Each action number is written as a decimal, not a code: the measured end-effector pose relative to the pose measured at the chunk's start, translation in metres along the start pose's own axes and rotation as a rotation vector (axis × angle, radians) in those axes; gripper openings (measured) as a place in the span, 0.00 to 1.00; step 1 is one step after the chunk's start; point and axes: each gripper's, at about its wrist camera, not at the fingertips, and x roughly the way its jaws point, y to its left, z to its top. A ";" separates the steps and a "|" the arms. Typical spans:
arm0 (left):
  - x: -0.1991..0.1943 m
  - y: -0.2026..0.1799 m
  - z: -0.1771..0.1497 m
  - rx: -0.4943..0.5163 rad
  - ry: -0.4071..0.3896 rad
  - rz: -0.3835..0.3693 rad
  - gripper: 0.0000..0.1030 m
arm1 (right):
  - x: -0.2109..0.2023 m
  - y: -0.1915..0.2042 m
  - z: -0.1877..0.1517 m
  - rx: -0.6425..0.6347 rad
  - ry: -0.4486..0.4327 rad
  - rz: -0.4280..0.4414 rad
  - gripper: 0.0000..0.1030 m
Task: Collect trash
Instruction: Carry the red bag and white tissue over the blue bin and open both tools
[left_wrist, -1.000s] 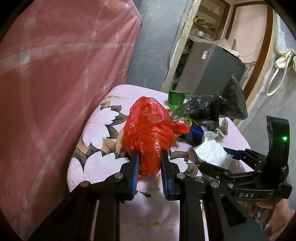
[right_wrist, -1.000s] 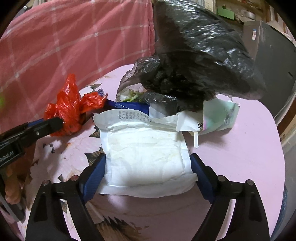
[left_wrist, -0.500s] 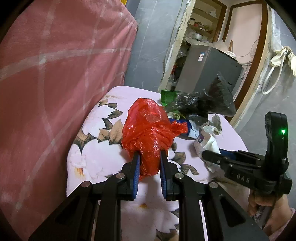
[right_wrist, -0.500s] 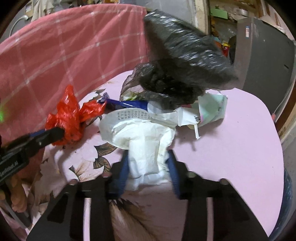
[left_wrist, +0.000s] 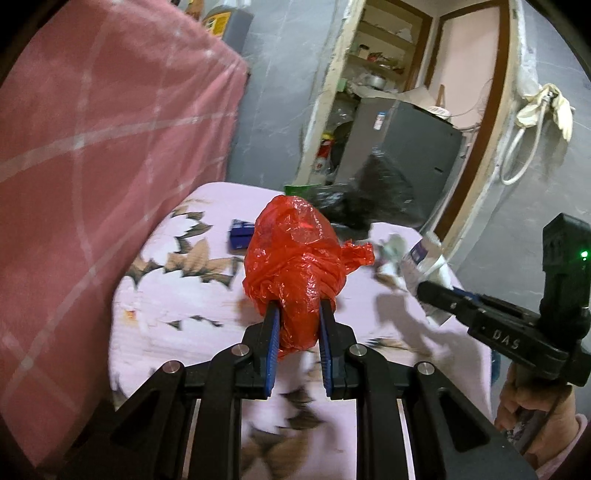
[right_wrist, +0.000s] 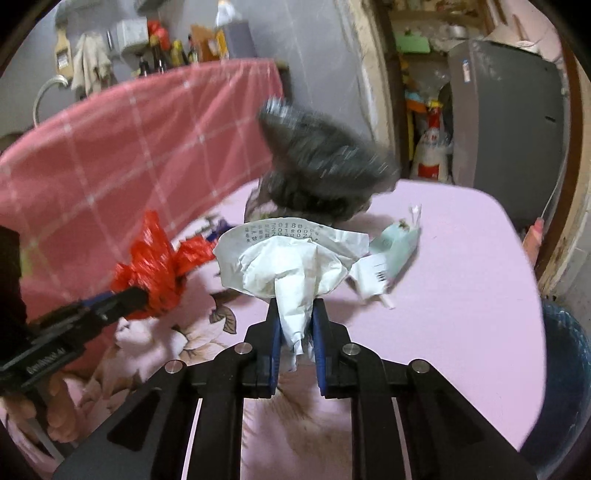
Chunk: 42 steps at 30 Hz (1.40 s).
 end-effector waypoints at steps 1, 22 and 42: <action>0.001 -0.006 0.000 0.003 -0.002 -0.009 0.15 | -0.007 -0.002 0.000 -0.002 -0.015 -0.008 0.13; 0.057 -0.187 -0.009 0.151 -0.102 -0.228 0.15 | -0.132 -0.113 -0.031 0.100 -0.345 -0.412 0.14; 0.159 -0.271 -0.038 0.192 0.147 -0.235 0.17 | -0.118 -0.223 -0.085 0.287 -0.183 -0.476 0.23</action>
